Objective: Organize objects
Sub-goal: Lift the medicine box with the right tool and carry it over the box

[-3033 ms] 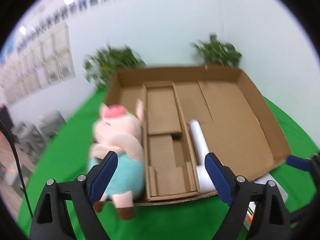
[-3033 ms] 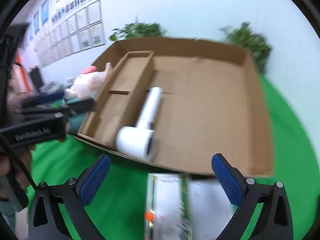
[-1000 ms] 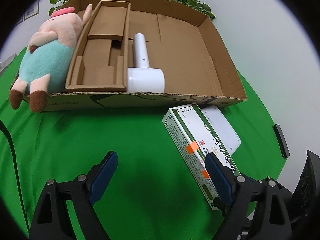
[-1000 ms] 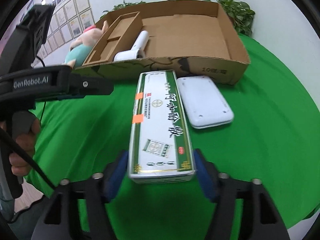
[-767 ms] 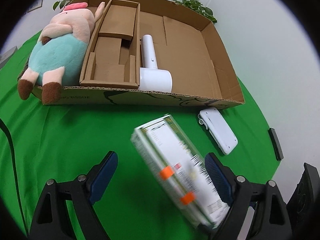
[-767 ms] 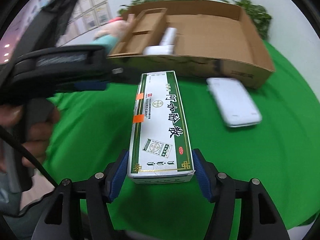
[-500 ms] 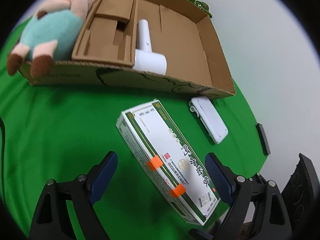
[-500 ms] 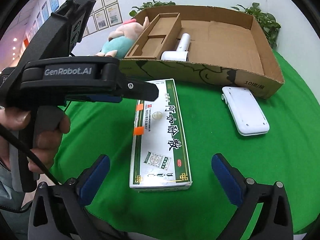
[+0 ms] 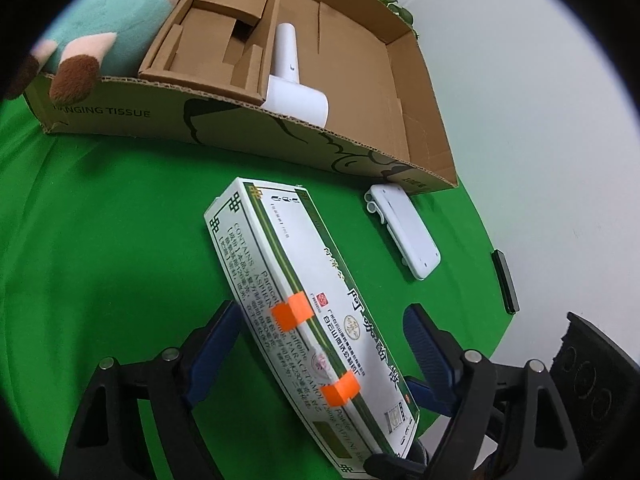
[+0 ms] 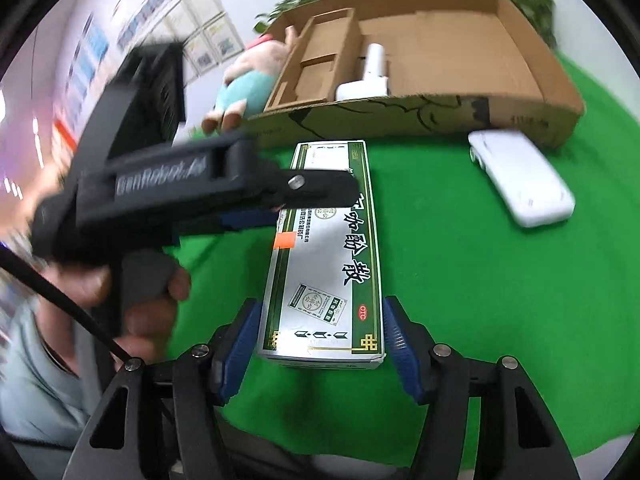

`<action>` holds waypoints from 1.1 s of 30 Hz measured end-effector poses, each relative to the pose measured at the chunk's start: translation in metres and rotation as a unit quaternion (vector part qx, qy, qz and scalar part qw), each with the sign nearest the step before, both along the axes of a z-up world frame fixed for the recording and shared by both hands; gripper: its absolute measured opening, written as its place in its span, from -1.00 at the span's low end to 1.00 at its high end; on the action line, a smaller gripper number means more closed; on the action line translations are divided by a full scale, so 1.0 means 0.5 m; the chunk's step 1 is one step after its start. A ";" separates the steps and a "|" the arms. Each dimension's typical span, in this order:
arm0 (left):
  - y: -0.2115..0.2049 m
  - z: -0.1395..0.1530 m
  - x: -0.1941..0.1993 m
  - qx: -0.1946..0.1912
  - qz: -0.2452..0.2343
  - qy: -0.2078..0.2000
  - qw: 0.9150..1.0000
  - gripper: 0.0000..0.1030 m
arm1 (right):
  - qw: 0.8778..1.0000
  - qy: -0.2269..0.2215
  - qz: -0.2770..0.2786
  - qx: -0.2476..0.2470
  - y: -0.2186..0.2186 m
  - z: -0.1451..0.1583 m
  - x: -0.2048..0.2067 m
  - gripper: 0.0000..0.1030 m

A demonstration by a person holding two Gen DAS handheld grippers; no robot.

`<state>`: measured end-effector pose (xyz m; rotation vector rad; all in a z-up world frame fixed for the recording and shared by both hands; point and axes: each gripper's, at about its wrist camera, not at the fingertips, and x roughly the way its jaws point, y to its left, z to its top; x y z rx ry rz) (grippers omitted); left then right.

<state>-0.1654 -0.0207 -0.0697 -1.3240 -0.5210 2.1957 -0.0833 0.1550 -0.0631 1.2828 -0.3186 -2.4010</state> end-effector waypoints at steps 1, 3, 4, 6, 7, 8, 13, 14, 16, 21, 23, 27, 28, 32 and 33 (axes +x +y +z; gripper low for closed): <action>0.000 0.000 0.001 -0.001 0.001 -0.001 1.000 0.54 | 1.000 -0.001 -0.001 -0.004 0.000 0.000 0.001 0.15; 0.000 -0.001 -0.001 -0.003 0.006 -0.005 1.000 0.45 | 1.000 0.002 -0.001 0.001 0.000 0.000 0.002 0.15; -0.002 -0.003 -0.002 -0.004 0.010 -0.007 1.000 0.37 | 1.000 0.004 0.000 0.005 -0.002 0.001 0.005 0.14; -0.006 -0.004 -0.004 -0.002 0.016 -0.011 1.000 0.27 | 1.000 0.009 -0.001 0.009 -0.002 0.002 0.009 0.14; -0.010 -0.004 -0.005 0.003 0.019 -0.013 1.000 0.24 | 1.000 0.011 -0.003 0.010 -0.006 0.002 0.012 0.14; -0.013 -0.004 -0.005 0.008 0.021 -0.016 1.000 0.24 | 1.000 0.013 -0.004 0.010 -0.005 0.003 0.015 0.14; -0.032 -0.011 -0.007 0.040 0.033 -0.039 0.998 0.09 | 1.000 0.006 -0.013 -0.024 0.002 0.000 0.021 0.13; -0.031 -0.016 -0.009 0.046 0.031 -0.048 0.997 -0.06 | 0.999 0.001 -0.015 -0.037 0.005 -0.002 0.020 0.13; -0.033 -0.021 -0.009 0.055 0.035 -0.055 0.996 -0.08 | 0.999 -0.002 -0.015 -0.050 0.009 -0.002 0.021 0.13; -0.024 0.002 0.000 0.052 0.031 -0.030 0.998 -0.17 | 0.999 0.010 -0.013 -0.037 0.002 0.007 0.028 0.13; -0.021 0.022 0.003 0.054 0.027 -0.014 0.998 -0.19 | 0.999 0.024 -0.011 -0.027 -0.003 0.017 0.031 0.13; -0.008 0.091 0.004 0.056 0.014 0.035 0.998 -0.21 | 0.997 0.072 -0.022 -0.013 -0.004 0.060 0.042 0.13; -0.003 0.107 0.003 0.056 0.010 0.045 0.997 -0.22 | 0.996 0.086 -0.026 -0.004 -0.005 0.076 0.043 0.12; 0.036 0.202 -0.015 0.040 -0.021 0.104 0.993 -0.22 | 0.991 0.124 -0.047 0.011 0.011 0.133 0.035 0.12; 0.048 0.231 -0.021 0.033 -0.028 0.124 0.991 -0.22 | 0.989 0.136 -0.054 0.011 0.019 0.153 0.029 0.12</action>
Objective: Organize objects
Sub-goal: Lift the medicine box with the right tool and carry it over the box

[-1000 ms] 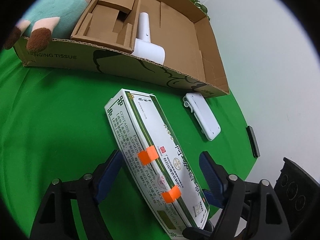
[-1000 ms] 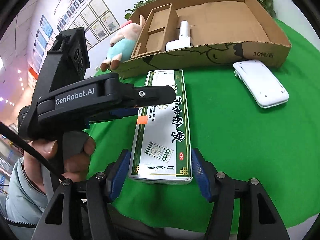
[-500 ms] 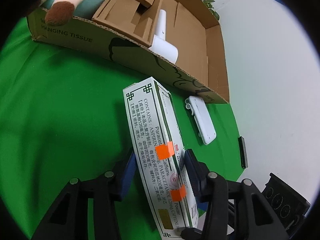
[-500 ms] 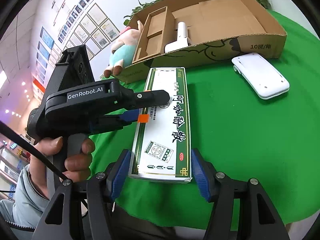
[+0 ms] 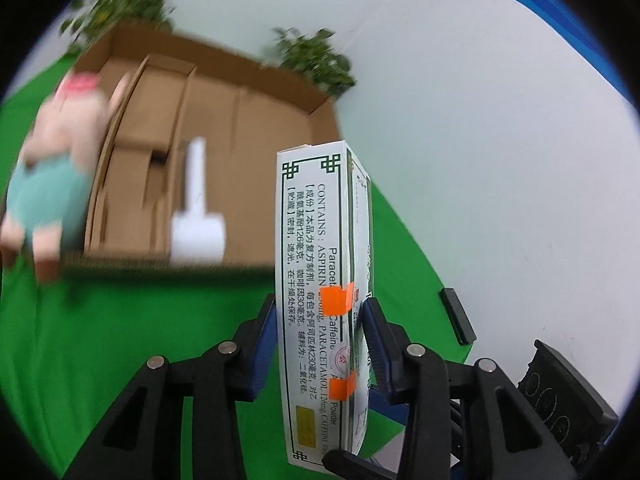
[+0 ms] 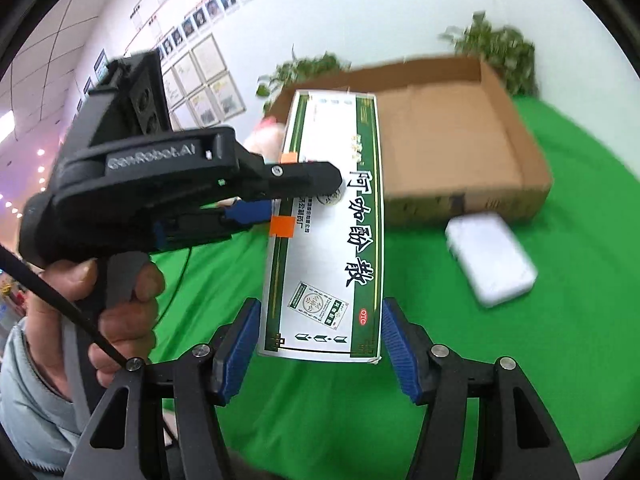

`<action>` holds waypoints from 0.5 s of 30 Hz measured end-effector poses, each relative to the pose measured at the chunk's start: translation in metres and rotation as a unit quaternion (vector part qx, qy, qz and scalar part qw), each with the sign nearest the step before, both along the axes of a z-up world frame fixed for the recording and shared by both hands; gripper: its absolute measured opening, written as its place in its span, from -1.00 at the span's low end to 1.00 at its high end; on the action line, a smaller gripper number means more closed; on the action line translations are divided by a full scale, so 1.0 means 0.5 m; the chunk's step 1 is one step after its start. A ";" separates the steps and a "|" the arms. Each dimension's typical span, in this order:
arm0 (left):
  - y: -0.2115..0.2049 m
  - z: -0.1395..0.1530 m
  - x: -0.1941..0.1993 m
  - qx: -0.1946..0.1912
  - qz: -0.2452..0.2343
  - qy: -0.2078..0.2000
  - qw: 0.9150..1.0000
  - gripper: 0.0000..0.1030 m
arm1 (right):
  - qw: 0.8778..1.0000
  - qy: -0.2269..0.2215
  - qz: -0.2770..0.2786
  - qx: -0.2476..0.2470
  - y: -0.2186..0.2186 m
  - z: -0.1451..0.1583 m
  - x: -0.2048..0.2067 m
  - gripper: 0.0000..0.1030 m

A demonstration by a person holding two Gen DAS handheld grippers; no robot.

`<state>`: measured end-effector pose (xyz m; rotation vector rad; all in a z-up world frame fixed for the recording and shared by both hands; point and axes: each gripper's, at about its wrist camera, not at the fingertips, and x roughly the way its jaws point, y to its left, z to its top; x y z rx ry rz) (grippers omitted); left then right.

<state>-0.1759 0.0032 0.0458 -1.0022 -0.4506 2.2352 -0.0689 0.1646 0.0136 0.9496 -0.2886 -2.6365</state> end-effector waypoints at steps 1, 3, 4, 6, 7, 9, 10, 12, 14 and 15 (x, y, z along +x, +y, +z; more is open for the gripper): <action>0.010 0.029 -0.007 -0.003 -0.003 0.019 1.000 -0.22 | 1.000 0.010 -0.005 -0.001 0.006 0.016 -0.006 0.12; 0.025 0.083 -0.022 -0.010 -0.011 0.053 0.998 -0.22 | 0.999 0.035 -0.014 0.002 0.017 0.059 -0.021 0.12; 0.029 0.101 -0.027 -0.011 -0.013 0.064 0.998 -0.22 | 0.999 0.045 -0.016 0.003 0.021 0.077 -0.028 0.12; 0.035 0.148 -0.043 -0.013 -0.016 0.087 0.996 -0.22 | 0.998 0.068 -0.017 0.009 0.028 0.116 -0.047 0.12; 0.044 0.169 -0.053 -0.018 -0.017 0.098 0.995 -0.22 | 0.997 0.074 -0.016 0.013 0.031 0.132 -0.059 0.12; 0.056 0.214 -0.087 -0.041 -0.015 0.127 0.991 -0.24 | 0.998 0.068 0.003 0.004 0.045 0.167 -0.111 0.12; 0.056 0.226 -0.104 -0.041 -0.016 0.133 0.990 -0.25 | 0.998 0.067 0.008 -0.007 0.051 0.178 -0.133 0.12; 0.065 0.247 -0.171 -0.042 -0.016 0.119 0.992 -0.25 | 0.998 0.053 0.016 -0.008 0.060 0.205 -0.197 0.12; 0.063 0.251 -0.231 -0.037 -0.015 0.092 0.995 -0.25 | 0.999 0.040 0.015 -0.001 0.059 0.220 -0.253 0.12; 0.065 0.248 -0.256 -0.038 -0.015 0.082 0.996 -0.25 | 0.999 0.030 0.014 -0.001 0.060 0.223 -0.277 0.12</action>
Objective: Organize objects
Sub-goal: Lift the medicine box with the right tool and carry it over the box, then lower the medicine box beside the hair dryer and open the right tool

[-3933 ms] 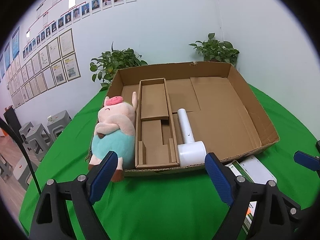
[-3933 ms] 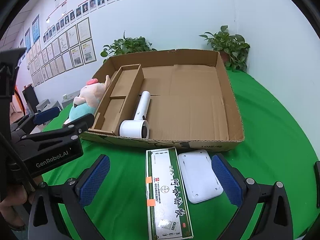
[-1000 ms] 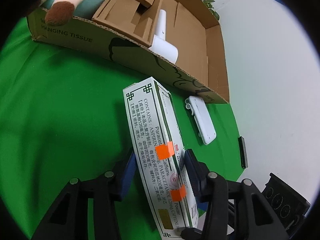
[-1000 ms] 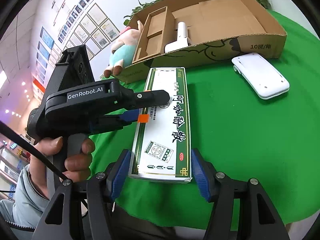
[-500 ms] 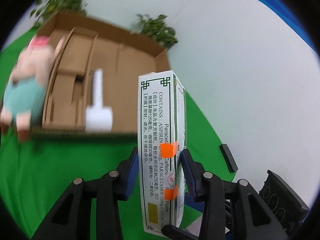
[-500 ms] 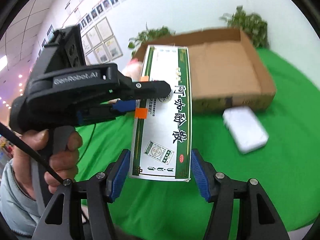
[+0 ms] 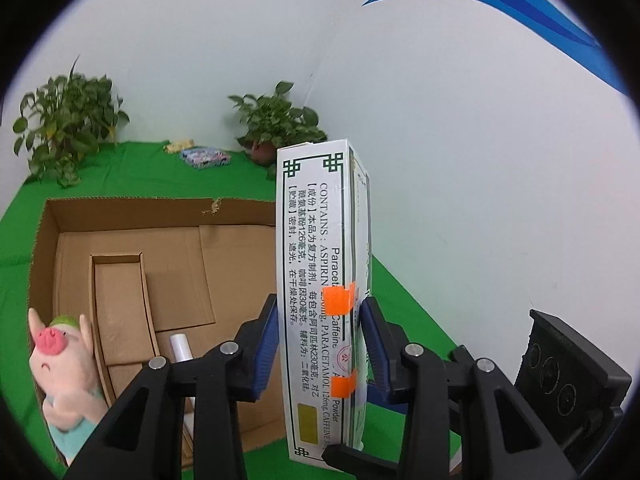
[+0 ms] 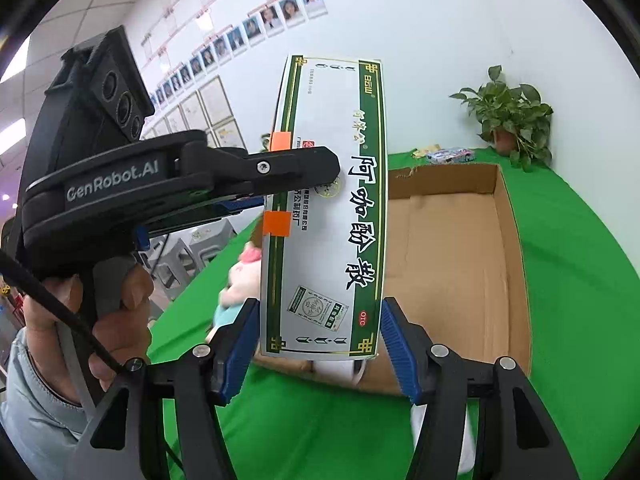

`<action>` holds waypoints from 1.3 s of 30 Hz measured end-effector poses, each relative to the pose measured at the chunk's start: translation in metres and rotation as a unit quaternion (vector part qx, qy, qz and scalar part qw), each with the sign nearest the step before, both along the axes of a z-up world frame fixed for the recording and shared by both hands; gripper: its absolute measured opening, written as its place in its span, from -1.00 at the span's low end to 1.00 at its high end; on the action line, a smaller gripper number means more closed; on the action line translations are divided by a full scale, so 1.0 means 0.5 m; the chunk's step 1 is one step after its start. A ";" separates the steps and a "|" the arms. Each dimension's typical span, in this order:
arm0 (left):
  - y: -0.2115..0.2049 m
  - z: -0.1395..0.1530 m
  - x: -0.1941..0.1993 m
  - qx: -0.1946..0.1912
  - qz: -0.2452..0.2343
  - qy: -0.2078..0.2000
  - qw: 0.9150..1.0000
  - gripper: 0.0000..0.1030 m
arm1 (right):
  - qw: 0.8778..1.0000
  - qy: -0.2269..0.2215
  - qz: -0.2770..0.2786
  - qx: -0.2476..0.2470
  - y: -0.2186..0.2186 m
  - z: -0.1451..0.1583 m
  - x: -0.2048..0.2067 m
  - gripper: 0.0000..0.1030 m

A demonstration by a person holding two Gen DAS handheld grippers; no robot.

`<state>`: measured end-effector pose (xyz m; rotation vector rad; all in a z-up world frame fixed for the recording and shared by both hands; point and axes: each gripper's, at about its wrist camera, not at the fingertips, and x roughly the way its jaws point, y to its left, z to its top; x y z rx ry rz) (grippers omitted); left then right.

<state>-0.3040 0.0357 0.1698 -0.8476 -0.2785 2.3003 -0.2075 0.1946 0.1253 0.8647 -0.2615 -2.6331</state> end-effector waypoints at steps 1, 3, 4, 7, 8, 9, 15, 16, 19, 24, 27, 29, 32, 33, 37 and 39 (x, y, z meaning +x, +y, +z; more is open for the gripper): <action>0.000 -0.002 -0.011 0.000 0.000 -0.006 1.000 -0.25 | 1.000 -0.009 0.000 -0.001 0.001 0.000 -0.021 0.12; 0.004 -0.014 -0.041 0.000 0.000 -0.017 1.000 -0.25 | 1.000 -0.025 -0.003 -0.004 0.006 -0.009 -0.058 0.12; 0.007 -0.026 -0.056 0.000 -0.001 -0.026 1.000 -0.25 | 1.000 -0.029 -0.003 -0.002 0.008 -0.012 -0.073 0.12; 0.011 -0.072 -0.086 -0.005 -0.003 -0.050 0.999 -0.24 | 0.999 -0.052 -0.003 -0.002 0.018 -0.045 -0.109 0.12; 0.013 -0.092 -0.092 -0.008 -0.002 -0.059 0.998 -0.24 | 0.998 -0.062 -0.003 -0.005 0.021 -0.061 -0.122 0.12; 0.017 -0.119 -0.107 -0.010 -0.001 -0.073 0.997 -0.24 | 0.997 -0.075 -0.003 -0.009 0.025 -0.079 -0.135 0.12; 0.028 -0.242 -0.166 -0.016 0.002 -0.139 0.990 -0.24 | 0.990 -0.142 0.002 -0.012 0.038 -0.186 -0.191 0.12; 0.031 -0.262 -0.176 -0.018 0.003 -0.150 0.989 -0.24 | 0.988 -0.152 0.004 -0.010 0.040 -0.203 -0.199 0.12; 0.046 -0.317 -0.184 -0.030 0.007 -0.180 0.983 -0.24 | 0.983 -0.181 0.005 -0.010 0.045 -0.251 -0.217 0.12; 0.066 -0.384 -0.204 -0.061 0.013 -0.218 0.974 -0.22 | 0.975 -0.222 -0.002 -0.026 0.052 -0.316 -0.239 0.12; 0.069 -0.403 -0.207 -0.073 0.018 -0.224 0.972 -0.20 | 0.972 -0.233 -0.007 -0.022 0.045 -0.333 -0.246 0.12; 0.066 -0.405 -0.206 -0.069 0.018 -0.225 0.972 -0.19 | 0.972 -0.235 -0.009 -0.020 0.041 -0.332 -0.248 0.12; 0.065 -0.401 -0.199 -0.084 0.023 -0.214 0.973 -0.15 | 0.972 -0.236 -0.008 -0.008 0.028 -0.327 -0.253 0.12; 0.063 -0.400 -0.196 -0.090 0.025 -0.211 0.973 -0.13 | 0.972 -0.236 -0.010 -0.005 0.024 -0.325 -0.254 0.12; 0.048 -0.392 -0.184 -0.092 0.030 -0.212 0.972 -0.08 | 0.972 -0.233 -0.010 0.023 -0.004 -0.316 -0.254 0.12; 0.041 -0.382 -0.174 -0.096 0.032 -0.206 0.973 -0.12 | 0.972 -0.235 -0.014 0.030 -0.015 -0.311 -0.257 0.12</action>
